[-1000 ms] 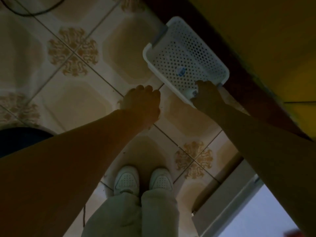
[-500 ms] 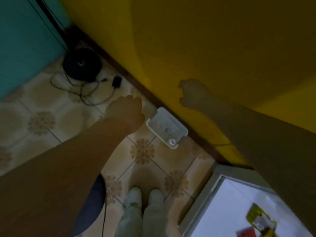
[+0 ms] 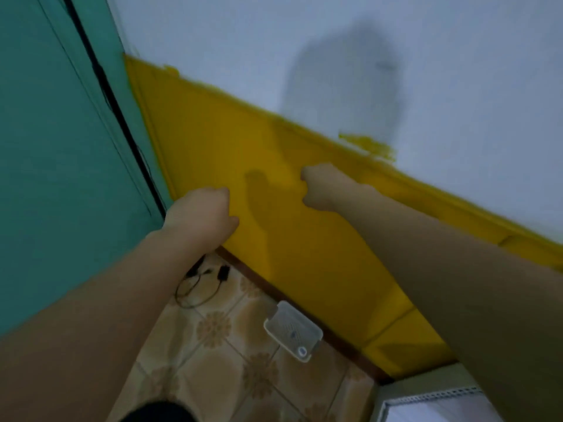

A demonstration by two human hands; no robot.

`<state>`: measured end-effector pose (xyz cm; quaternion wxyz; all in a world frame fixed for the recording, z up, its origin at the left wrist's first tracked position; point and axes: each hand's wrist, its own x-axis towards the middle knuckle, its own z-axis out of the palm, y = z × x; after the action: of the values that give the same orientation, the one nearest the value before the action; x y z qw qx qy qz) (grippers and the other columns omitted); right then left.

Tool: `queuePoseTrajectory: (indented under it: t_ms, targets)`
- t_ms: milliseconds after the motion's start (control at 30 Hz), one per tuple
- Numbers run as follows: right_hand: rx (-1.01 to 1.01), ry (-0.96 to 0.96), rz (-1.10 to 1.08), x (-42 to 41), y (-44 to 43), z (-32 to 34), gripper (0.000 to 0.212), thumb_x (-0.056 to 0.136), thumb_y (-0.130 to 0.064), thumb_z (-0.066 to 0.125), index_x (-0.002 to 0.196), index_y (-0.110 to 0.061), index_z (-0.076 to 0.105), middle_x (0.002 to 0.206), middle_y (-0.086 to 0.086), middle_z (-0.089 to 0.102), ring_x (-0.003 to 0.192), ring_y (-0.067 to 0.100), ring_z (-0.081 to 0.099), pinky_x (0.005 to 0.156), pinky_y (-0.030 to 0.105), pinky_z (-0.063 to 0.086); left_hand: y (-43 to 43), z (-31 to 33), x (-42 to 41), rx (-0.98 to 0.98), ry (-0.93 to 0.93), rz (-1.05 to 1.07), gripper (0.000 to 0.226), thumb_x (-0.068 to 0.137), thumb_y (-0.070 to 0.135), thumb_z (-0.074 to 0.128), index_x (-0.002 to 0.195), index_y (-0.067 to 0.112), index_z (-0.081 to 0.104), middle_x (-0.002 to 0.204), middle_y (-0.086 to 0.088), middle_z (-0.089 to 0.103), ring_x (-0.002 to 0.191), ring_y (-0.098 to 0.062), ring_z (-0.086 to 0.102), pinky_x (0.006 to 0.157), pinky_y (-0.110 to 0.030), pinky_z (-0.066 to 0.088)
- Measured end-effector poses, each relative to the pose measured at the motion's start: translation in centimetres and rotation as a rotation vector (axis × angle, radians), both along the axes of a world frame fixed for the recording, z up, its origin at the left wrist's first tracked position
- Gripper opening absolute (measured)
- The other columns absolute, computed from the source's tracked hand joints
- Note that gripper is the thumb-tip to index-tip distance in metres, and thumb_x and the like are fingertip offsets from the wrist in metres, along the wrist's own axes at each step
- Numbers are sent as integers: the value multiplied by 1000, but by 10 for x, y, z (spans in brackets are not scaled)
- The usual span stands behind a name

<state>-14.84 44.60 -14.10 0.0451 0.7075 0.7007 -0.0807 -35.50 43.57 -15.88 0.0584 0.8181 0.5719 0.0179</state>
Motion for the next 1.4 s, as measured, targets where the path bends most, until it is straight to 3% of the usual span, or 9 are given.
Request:
queuePoseTrajectory:
  t_ms: [100,267,367,600,767,867,1133,1267,1400]
  targets:
    - [92,-35,-53,-1,-44,53,40,88,-9,50,127,-3,53,127,18,56,117,33,54,91,35,50,-23,43,-1,54,-1,-32,43,95,37,49,125,7,47,123,-15,51,111,-32,50,88,-43,48]
    - [199,-39,-225,15,-140,122,37,89,-5,46,126,-4,49,120,17,52,102,30,54,74,35,46,-70,96,26,133,-48,-185,45,92,39,53,126,8,48,129,-16,52,117,-33,50,92,-40,45]
    - [245,-78,-342,33,-202,154,38,88,-3,44,126,-3,50,119,16,52,105,30,55,81,36,50,-105,122,58,157,-85,-310,47,91,38,55,127,7,50,131,-16,52,120,-32,50,94,-39,44]
    - [272,-267,-598,92,-366,221,32,87,-1,44,117,-1,54,113,16,55,90,27,53,66,30,40,-222,184,159,202,-254,-635,42,93,36,52,122,6,50,121,-15,54,109,-30,52,87,-38,45]
    - [289,-303,-762,138,-479,236,10,87,-3,45,94,-4,52,90,9,50,95,30,55,63,28,38,-315,207,230,198,-304,-809,43,95,37,48,126,7,48,125,-12,52,113,-28,51,86,-35,42]
    - [271,-321,-842,167,-535,235,28,88,-3,45,113,2,55,109,14,55,101,31,55,71,29,40,-365,211,265,173,-383,-889,35,95,34,50,122,11,52,121,-8,56,108,-26,54,79,-31,42]
    - [241,-357,-826,252,-625,231,27,92,-9,46,114,0,57,115,17,56,97,30,55,67,25,35,-452,211,348,208,-390,-841,37,92,38,52,117,11,54,116,-12,58,103,-28,56,80,-33,43]
    - [251,-321,-741,285,-618,239,30,91,-10,47,117,-2,58,114,15,59,88,25,53,68,28,39,-458,205,368,210,-420,-748,31,91,39,53,100,10,53,106,-13,57,99,-29,56,75,-32,40]
    - [299,-213,-662,302,-588,242,36,91,-10,49,126,-3,52,122,17,55,106,31,57,86,36,49,-453,196,375,221,-311,-684,49,91,52,47,112,9,53,118,-13,54,106,-29,52,85,-34,42]
